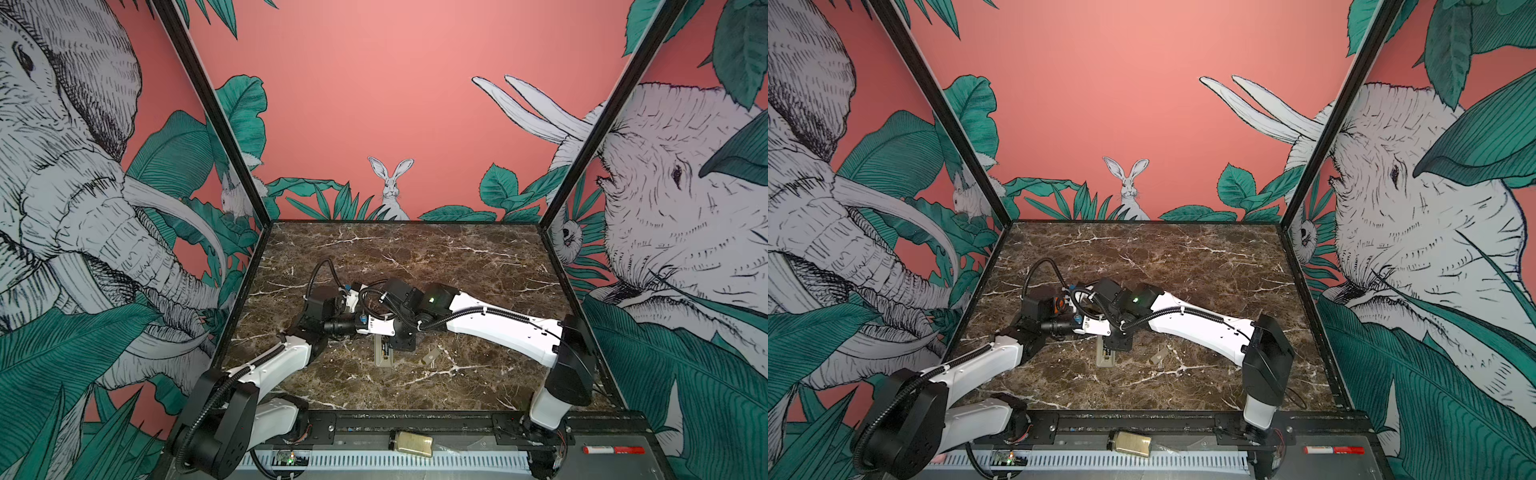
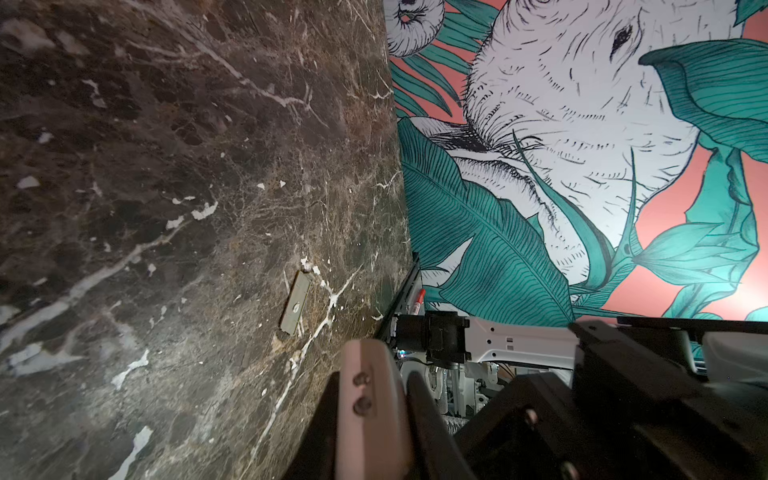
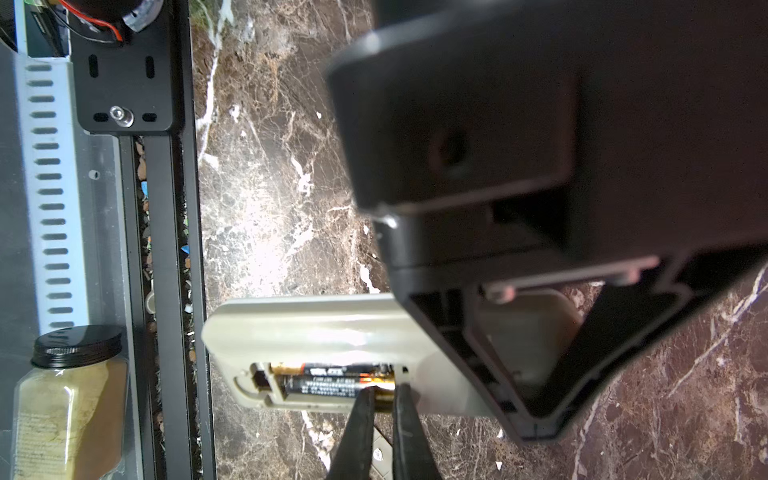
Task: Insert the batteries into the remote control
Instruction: 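Press the second battery down into the compartment with the right gripper fingertips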
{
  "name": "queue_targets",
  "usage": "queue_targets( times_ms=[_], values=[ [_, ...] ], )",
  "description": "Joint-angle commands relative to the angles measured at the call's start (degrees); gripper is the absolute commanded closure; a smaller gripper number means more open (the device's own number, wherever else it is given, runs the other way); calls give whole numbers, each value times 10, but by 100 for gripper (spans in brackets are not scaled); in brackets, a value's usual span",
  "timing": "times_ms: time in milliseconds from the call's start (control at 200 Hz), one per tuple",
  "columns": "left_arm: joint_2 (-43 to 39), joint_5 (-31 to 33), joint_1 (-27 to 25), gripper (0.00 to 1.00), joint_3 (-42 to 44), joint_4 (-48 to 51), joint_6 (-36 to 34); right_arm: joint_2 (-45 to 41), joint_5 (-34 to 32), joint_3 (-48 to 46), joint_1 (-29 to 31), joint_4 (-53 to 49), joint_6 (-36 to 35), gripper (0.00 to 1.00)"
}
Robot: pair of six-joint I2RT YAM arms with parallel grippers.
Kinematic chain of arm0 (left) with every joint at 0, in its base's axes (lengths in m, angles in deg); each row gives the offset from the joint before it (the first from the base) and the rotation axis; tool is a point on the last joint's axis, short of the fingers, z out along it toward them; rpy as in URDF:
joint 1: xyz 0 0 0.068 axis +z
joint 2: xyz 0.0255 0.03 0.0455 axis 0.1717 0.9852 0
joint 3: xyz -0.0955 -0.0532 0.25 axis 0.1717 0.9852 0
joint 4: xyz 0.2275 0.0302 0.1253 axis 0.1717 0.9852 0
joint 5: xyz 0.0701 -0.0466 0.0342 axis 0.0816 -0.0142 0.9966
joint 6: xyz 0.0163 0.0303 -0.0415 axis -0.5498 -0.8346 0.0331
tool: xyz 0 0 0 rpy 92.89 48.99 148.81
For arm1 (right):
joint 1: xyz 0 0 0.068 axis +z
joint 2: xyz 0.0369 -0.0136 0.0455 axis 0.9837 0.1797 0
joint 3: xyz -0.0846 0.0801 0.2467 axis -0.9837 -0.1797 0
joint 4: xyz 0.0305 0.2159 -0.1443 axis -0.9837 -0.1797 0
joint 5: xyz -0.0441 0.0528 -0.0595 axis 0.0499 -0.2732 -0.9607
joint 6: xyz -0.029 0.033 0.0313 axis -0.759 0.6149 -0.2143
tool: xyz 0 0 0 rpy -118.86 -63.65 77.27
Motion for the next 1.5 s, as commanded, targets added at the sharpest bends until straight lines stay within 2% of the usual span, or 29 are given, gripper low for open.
queue_targets(
  times_ms=[0,900,1495],
  values=[
    [-25,-24,-1,100,-26,-60,19,25,13,-5,12,-36,-11,90],
    [-31,-26,-1,100,-23,-61,23,23,-62,-19,13,-9,14,100],
    [-20,-27,-1,100,-27,-79,31,18,-78,-33,13,15,40,100]
  ],
)
